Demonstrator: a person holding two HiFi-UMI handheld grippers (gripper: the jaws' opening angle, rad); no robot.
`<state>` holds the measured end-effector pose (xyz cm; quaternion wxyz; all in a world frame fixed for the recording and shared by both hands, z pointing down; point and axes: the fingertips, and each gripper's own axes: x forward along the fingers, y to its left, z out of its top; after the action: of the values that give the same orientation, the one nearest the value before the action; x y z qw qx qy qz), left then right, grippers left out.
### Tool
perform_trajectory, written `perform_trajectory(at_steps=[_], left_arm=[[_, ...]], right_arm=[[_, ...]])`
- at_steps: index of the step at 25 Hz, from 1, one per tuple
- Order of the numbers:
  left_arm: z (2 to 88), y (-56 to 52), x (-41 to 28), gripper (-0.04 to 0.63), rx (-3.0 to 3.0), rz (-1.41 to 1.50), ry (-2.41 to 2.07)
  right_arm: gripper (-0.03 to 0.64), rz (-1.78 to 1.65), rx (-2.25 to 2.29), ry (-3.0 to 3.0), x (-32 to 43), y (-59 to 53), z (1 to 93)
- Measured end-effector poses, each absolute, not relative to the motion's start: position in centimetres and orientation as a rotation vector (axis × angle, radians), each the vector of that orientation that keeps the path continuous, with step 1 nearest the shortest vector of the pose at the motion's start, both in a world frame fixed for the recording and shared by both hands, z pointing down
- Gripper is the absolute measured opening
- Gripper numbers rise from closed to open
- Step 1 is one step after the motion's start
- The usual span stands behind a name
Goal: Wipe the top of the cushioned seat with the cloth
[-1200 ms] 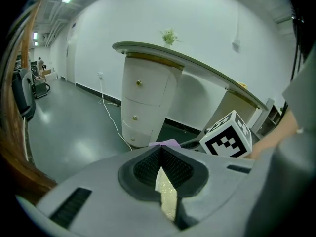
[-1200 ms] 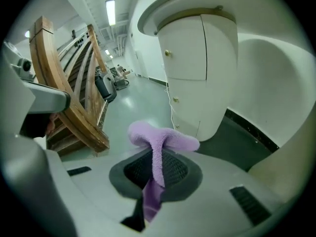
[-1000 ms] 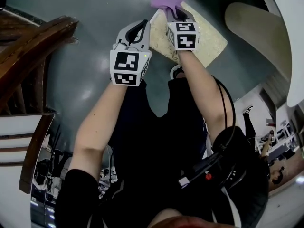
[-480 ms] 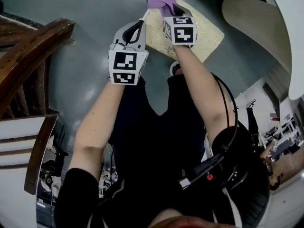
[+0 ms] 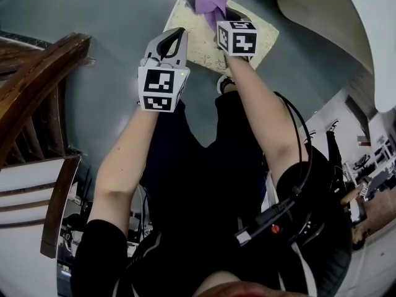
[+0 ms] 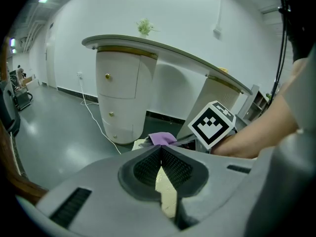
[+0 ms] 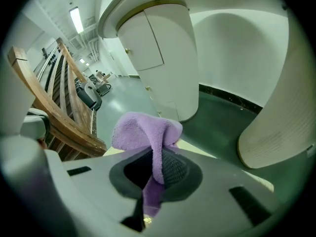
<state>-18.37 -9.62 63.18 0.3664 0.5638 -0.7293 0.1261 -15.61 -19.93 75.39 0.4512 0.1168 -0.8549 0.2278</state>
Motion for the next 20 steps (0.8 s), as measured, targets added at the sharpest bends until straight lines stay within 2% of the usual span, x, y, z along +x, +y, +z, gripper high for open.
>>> perform_trajectory(at_steps=[20], left_arm=[[63.8,-15.7,-13.6,0.005,1.474,0.323,-1.873]], right_arm=[[0.025,0.655,0.480,-2.040,-1.3,-27.6,76.4]])
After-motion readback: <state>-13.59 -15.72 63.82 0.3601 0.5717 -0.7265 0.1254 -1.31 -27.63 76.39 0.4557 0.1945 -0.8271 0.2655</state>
